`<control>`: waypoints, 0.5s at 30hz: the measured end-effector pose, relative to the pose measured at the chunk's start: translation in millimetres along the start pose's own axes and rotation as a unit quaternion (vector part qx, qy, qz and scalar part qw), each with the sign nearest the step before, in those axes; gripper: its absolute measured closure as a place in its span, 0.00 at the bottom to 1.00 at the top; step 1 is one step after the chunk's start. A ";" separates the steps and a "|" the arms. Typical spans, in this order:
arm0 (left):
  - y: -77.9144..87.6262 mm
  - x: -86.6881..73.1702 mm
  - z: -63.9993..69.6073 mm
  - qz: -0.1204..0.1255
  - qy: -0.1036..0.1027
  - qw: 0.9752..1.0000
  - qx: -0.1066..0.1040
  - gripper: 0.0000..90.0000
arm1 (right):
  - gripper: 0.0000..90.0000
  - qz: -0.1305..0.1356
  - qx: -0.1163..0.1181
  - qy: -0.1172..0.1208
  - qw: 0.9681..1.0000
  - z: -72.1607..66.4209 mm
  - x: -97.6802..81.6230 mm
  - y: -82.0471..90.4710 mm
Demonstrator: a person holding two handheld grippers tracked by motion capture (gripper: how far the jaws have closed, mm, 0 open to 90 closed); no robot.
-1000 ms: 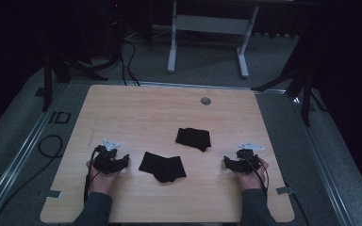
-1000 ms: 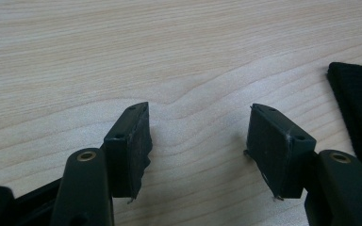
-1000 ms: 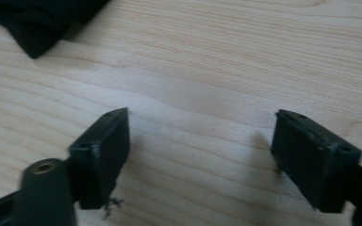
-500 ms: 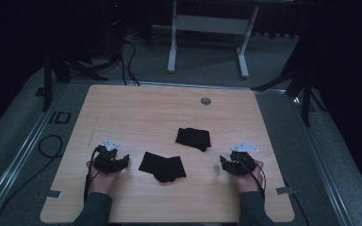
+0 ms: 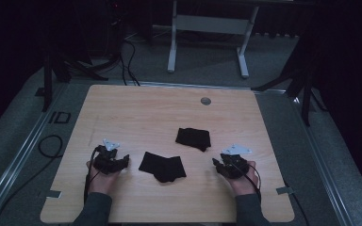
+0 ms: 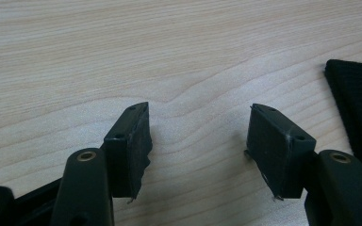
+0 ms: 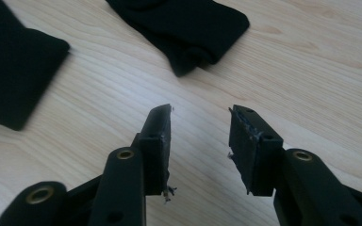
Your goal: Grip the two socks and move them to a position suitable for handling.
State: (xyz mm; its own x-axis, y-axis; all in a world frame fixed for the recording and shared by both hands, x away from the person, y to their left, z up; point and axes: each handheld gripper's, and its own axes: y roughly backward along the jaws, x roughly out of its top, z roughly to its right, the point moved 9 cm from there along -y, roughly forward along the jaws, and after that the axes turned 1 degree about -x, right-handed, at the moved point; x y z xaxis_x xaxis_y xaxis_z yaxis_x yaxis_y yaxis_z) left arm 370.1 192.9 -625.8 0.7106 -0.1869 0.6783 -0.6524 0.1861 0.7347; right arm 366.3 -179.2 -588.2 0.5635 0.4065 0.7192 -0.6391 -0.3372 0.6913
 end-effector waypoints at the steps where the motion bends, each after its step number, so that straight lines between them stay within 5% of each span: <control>1: 0.0 0.0 0.0 0.000 0.000 1.000 0.000 0.45 | 0.66 0.000 0.000 0.000 1.000 0.0 0.0 0.0; 15: -0.1 0.1 0.1 0.001 0.000 1.000 0.000 0.45 | 0.65 0.005 0.023 0.019 1.000 -25.4 6.9 3.8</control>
State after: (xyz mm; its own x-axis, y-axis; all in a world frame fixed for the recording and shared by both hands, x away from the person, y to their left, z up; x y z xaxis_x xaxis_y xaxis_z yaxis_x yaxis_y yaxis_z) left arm 370.2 192.8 -625.8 0.7097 -0.1863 0.6794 -0.6535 0.1862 0.7337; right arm 354.5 -156.1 -582.4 0.5366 0.4340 0.7236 -0.6197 -0.3794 0.6871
